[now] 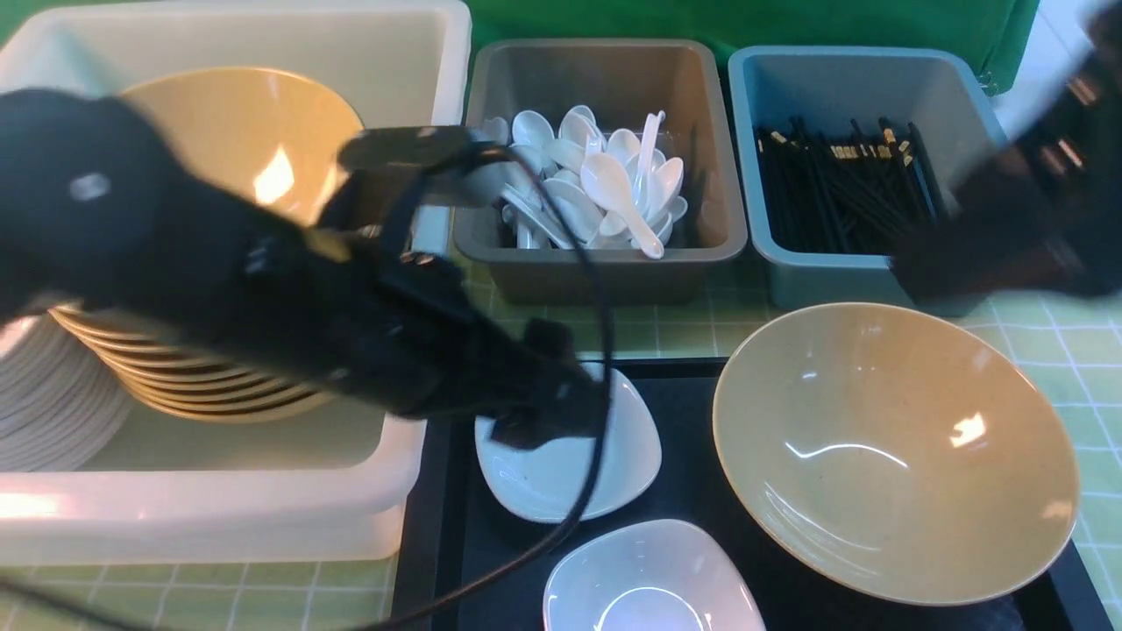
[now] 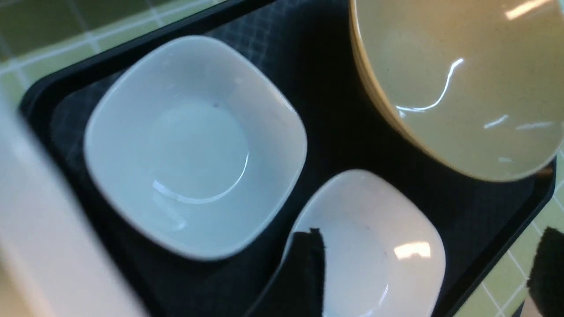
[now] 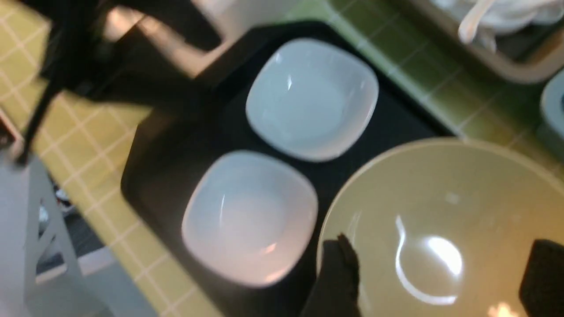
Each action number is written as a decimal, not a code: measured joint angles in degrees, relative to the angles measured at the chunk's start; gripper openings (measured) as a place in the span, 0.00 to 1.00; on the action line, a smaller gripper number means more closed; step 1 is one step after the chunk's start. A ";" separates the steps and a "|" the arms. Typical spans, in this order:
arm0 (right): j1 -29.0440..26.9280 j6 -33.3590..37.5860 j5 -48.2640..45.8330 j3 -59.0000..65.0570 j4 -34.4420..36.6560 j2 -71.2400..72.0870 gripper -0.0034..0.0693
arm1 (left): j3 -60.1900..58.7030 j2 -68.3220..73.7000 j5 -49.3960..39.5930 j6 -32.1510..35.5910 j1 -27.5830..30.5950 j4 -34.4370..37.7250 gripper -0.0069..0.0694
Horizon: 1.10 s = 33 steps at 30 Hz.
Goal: On green table put chopsticks spoon bowls plates into blue grey white boxes.
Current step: 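Grasp the large bowl on the tray by its rim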
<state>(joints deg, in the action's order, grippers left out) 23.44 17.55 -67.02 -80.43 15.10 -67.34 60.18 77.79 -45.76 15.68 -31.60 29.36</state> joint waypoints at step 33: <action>0.00 0.43 0.00 13.28 -0.83 22.26 0.08 | 36.59 50.14 -13.11 17.44 -1.85 19.01 0.39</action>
<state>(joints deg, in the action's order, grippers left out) 23.44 17.98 -67.02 -67.15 14.27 -45.08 96.78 127.93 -58.87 33.12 -33.45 48.37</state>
